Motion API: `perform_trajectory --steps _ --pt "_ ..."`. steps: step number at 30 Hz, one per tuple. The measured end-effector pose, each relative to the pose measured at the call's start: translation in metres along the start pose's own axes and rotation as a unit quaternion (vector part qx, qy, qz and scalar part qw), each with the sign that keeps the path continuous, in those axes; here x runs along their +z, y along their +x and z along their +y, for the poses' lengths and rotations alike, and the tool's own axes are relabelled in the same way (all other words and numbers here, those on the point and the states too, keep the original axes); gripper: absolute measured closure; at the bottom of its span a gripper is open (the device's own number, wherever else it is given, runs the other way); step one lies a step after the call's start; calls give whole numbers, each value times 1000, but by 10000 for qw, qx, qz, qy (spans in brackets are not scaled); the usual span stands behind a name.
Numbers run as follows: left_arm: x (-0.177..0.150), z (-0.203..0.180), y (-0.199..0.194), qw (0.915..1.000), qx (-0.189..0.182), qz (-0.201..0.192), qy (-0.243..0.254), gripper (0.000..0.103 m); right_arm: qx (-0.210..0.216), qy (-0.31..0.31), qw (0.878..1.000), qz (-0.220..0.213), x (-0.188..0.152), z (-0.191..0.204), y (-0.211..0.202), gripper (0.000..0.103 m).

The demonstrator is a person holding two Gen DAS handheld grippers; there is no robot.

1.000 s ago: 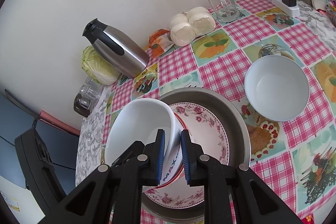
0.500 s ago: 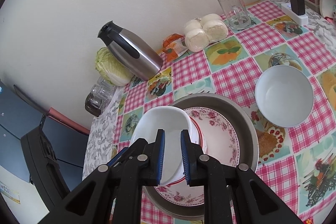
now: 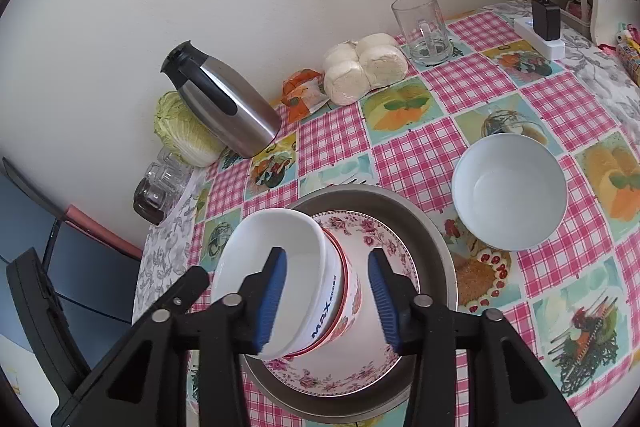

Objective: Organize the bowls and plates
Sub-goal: 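Withdraw both tools and move them to the pale blue bowl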

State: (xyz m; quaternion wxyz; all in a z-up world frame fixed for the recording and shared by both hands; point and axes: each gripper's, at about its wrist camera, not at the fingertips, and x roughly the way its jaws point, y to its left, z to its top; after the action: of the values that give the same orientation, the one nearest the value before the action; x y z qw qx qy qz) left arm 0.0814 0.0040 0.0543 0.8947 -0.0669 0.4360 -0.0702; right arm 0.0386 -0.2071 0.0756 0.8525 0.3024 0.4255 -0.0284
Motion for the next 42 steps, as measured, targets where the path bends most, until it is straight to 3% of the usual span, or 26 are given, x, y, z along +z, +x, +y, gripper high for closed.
perform_trajectory --steps 4,6,9,14,15,23,33,42 --pt "2 10 -3 9994 285 -137 -122 17 -163 -1 9999 -18 1 -2 0 33" --pt "2 14 -3 9990 357 -178 -176 17 -215 4 9998 -32 1 -2 1 30" --pt "2 19 -3 9989 354 -179 -253 6 -235 30 9997 -31 1 -3 1 24" --pt "3 23 -10 9970 599 -331 -364 4 -223 35 9997 -57 1 -4 0 11" --pt "3 25 -12 9962 670 -377 -405 4 -231 29 9997 -41 1 -4 0 0" --pt "3 35 -21 9925 843 -517 -724 3 -327 44 9994 -86 3 -8 -4 0" --pt "-1 16 -30 9916 913 -617 -673 3 -222 73 9997 -85 6 -16 -13 0" --pt "-7 -20 -34 9924 920 -709 -402 3 -153 412 9987 -249 19 -50 -32 0"
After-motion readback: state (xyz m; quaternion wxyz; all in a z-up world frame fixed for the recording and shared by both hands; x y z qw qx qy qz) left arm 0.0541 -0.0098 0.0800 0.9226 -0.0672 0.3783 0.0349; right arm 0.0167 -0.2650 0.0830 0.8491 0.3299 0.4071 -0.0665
